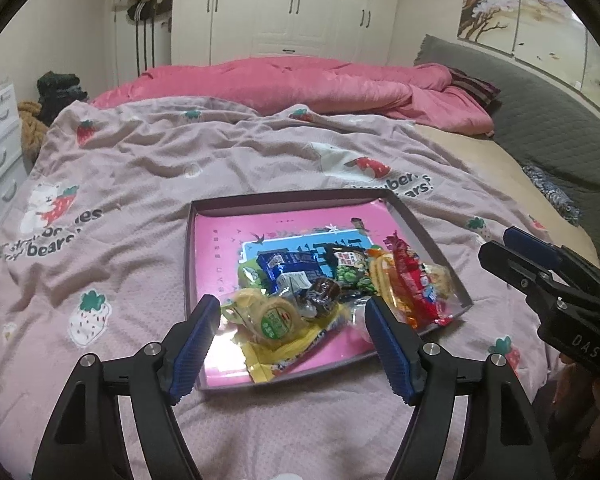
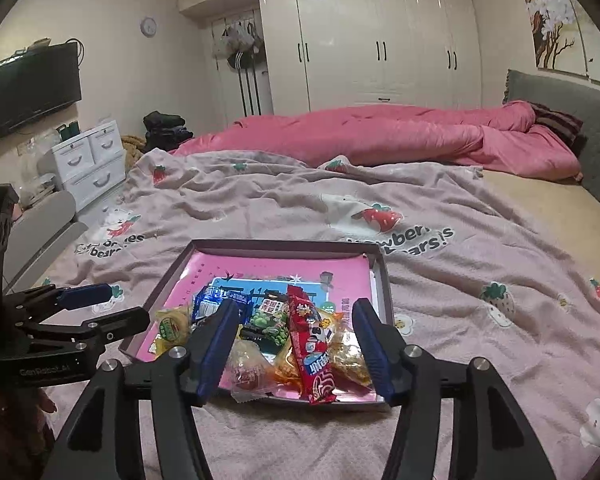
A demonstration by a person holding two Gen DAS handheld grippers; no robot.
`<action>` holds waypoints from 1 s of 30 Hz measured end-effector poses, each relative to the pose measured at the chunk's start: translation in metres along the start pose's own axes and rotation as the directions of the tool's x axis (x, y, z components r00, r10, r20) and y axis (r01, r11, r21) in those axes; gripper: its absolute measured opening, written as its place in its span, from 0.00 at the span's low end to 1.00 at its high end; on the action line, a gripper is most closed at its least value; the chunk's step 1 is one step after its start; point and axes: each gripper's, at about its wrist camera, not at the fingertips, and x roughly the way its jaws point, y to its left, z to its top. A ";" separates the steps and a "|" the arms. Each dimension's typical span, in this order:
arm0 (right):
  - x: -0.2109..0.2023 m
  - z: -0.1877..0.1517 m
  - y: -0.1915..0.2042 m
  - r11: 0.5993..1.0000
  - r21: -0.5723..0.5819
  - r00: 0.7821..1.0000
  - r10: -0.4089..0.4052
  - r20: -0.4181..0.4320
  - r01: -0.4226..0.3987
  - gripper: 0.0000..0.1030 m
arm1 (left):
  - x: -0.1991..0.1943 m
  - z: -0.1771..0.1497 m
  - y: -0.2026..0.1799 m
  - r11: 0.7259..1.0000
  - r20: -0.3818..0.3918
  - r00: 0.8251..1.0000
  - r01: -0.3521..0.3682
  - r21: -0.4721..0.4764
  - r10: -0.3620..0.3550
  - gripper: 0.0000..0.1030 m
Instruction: Organize snacks
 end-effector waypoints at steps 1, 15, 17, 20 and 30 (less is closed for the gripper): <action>-0.003 -0.001 0.000 1.000 -0.001 1.000 -0.002 0.003 0.002 0.58 | -0.002 0.000 -0.001 1.000 0.002 1.000 0.000 0.002 0.000 0.74; -0.036 -0.023 0.016 1.000 -0.009 1.000 0.002 -0.008 -0.002 0.72 | -0.032 -0.029 -0.009 0.999 -0.009 1.000 -0.017 -0.045 0.017 0.78; -0.035 -0.031 0.018 1.000 -0.007 0.999 0.003 -0.032 -0.003 0.72 | -0.033 -0.037 -0.010 0.998 -0.030 0.999 -0.020 -0.053 0.018 0.78; -0.034 -0.046 0.023 0.999 -0.038 0.998 -0.002 -0.069 -0.001 0.73 | -0.033 -0.046 -0.010 0.998 -0.057 0.998 -0.022 -0.062 0.019 0.78; -0.042 -0.066 0.026 0.999 -0.043 0.994 -0.001 -0.108 -0.004 0.87 | -0.035 -0.070 -0.015 0.997 -0.098 0.995 -0.035 -0.062 0.029 0.78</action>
